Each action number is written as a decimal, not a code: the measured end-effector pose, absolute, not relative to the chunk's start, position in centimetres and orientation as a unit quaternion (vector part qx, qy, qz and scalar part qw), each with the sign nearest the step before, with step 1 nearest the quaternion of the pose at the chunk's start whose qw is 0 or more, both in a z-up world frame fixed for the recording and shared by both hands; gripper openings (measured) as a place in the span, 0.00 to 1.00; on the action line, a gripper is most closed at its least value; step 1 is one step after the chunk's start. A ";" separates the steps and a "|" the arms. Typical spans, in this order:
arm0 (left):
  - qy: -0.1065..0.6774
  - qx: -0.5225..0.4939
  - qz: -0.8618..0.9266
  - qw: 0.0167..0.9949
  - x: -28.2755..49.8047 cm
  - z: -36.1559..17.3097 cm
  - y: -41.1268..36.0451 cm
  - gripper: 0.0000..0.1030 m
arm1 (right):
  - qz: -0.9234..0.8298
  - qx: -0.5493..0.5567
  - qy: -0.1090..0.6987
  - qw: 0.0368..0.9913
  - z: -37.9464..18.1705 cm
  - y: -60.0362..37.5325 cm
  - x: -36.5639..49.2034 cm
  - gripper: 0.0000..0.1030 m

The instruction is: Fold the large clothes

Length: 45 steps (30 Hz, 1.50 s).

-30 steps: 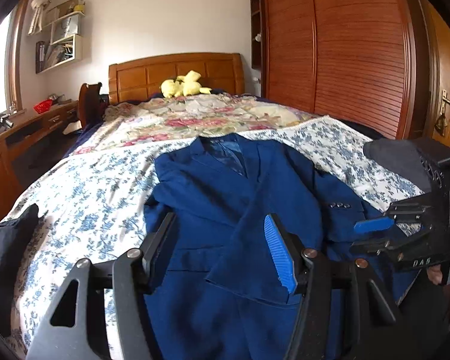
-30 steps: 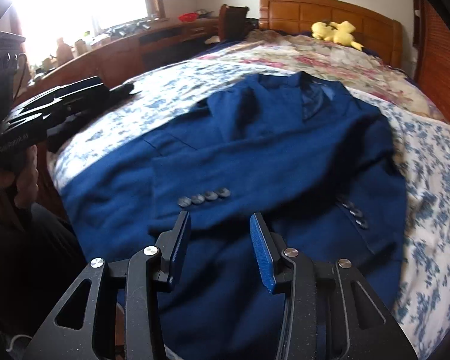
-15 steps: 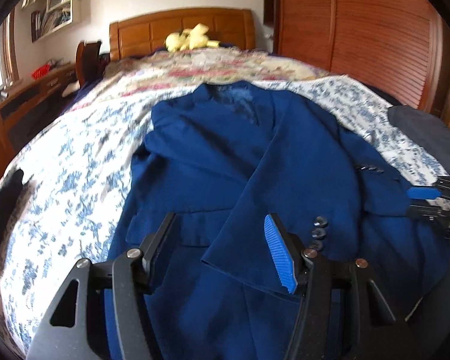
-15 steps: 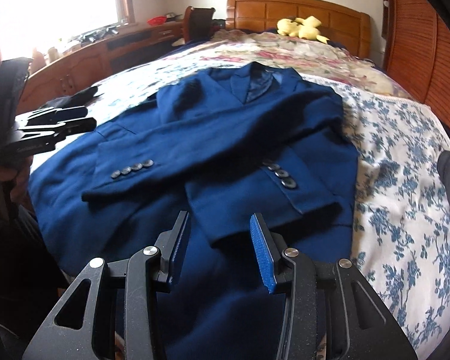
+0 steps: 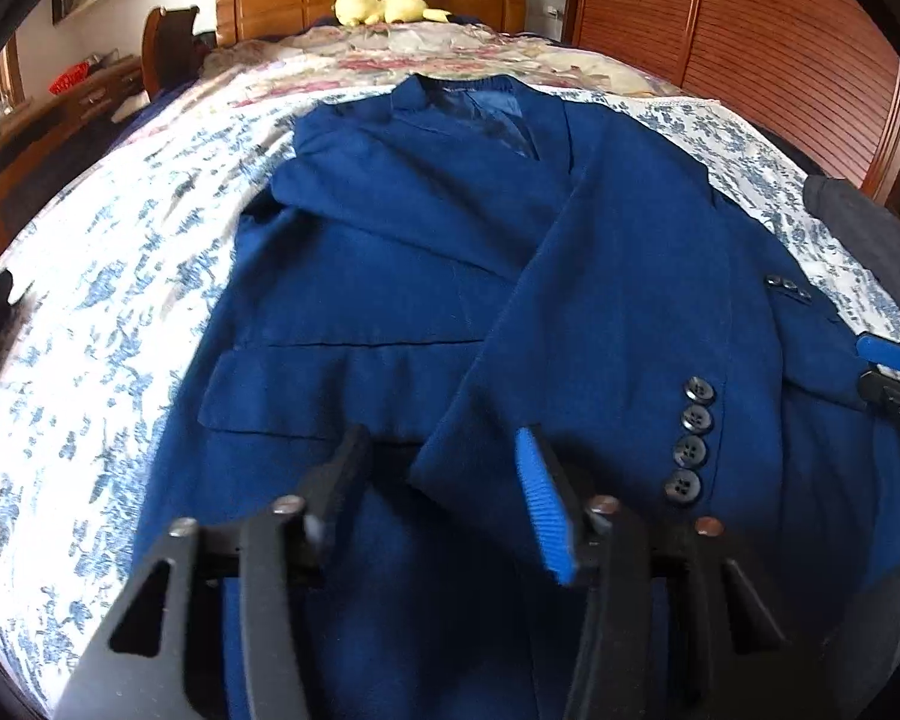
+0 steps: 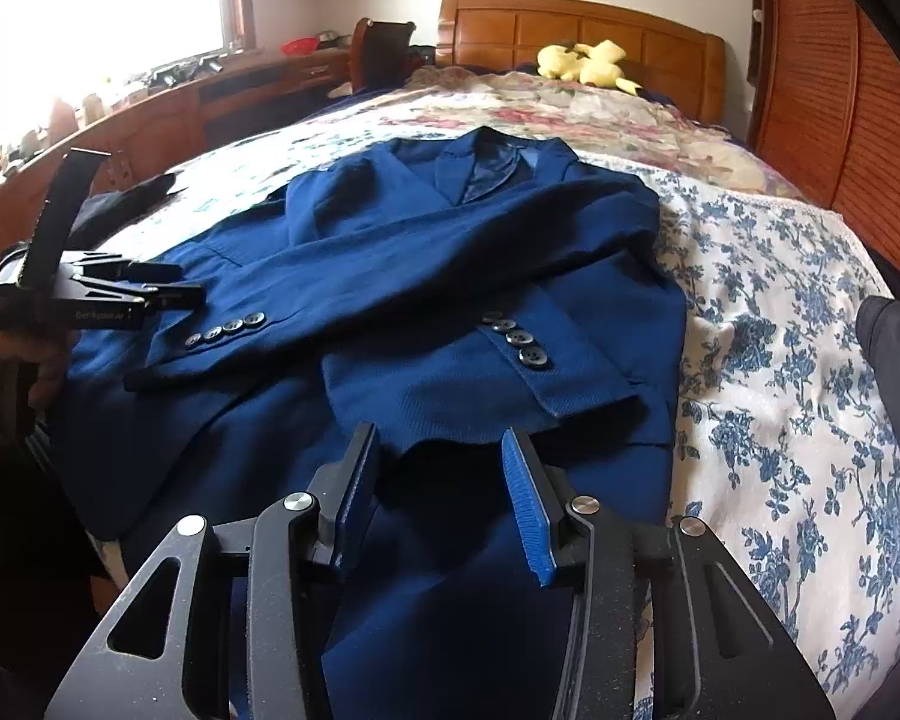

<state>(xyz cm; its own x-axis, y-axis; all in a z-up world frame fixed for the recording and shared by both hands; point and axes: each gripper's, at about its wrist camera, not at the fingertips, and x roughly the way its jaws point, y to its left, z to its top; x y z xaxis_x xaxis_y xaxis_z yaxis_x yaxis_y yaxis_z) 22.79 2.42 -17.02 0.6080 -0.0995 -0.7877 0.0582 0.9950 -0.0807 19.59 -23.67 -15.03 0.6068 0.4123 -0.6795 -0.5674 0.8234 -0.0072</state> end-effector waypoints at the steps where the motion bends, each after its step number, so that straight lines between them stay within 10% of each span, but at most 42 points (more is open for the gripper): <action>1: 0.443 -0.029 -0.056 0.894 22.8 -17.0 2.3 0.25 | 0.276 -0.112 0.348 0.889 -15.1 -23.6 19.6 0.42; 4: 0.431 -0.011 -0.054 0.901 22.6 -16.2 1.6 0.03 | 0.277 -0.114 0.349 0.888 -15.3 -23.5 19.8 0.42; 12: 0.338 -0.039 0.002 0.940 22.3 -11.4 4.7 0.03 | 0.272 -0.116 0.349 0.889 -15.2 -23.5 19.6 0.42; 20: 0.331 -0.041 0.005 0.943 21.8 -10.3 6.1 0.10 | 0.259 -0.122 0.351 0.892 -14.9 -23.9 19.7 0.42; 33: 0.322 -0.032 -0.046 0.945 15.8 -7.3 6.0 0.51 | 0.237 -0.110 0.343 0.902 -13.2 -26.6 17.4 0.42; 45: 0.349 0.005 -0.028 0.937 11.1 -10.7 7.2 0.52 | 0.211 -0.089 0.380 0.896 -15.0 -29.3 15.5 0.53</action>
